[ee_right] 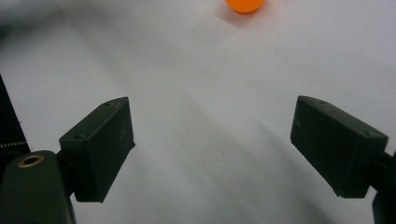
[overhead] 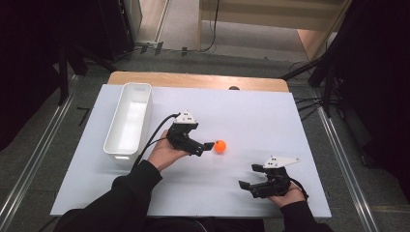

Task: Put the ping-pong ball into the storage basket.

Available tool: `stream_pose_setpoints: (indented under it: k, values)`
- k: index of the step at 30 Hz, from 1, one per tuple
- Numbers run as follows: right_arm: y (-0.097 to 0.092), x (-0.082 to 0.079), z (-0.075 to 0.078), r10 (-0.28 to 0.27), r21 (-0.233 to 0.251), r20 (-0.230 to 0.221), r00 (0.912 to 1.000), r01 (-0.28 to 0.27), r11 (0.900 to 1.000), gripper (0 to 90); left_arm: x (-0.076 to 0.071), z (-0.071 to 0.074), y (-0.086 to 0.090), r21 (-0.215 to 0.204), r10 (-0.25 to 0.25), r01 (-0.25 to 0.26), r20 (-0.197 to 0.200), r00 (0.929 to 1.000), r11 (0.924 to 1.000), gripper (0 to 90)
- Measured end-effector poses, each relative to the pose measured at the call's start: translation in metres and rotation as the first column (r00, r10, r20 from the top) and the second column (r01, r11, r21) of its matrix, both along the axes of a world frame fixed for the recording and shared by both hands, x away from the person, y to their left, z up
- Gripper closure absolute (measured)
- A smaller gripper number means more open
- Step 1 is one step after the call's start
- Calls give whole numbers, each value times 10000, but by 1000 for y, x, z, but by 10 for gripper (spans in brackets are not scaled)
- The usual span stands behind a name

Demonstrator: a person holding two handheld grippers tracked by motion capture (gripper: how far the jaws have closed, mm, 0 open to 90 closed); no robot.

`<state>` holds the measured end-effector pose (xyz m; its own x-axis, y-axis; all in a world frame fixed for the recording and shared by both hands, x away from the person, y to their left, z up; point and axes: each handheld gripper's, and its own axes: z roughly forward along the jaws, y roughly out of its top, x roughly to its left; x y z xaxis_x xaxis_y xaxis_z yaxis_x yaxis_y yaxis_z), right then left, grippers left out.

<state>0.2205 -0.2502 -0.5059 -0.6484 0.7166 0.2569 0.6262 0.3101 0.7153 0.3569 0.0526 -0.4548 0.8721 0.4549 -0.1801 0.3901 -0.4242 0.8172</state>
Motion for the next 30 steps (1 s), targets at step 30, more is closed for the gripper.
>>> stream_pose_setpoints:
  k: [30]
  values:
    - [0, 0, 0, 21, 14, 6, 10000, -21, 10000, 119, 16, -1, -30, 181, -164, 161, 153, 9997, 9997, 0]
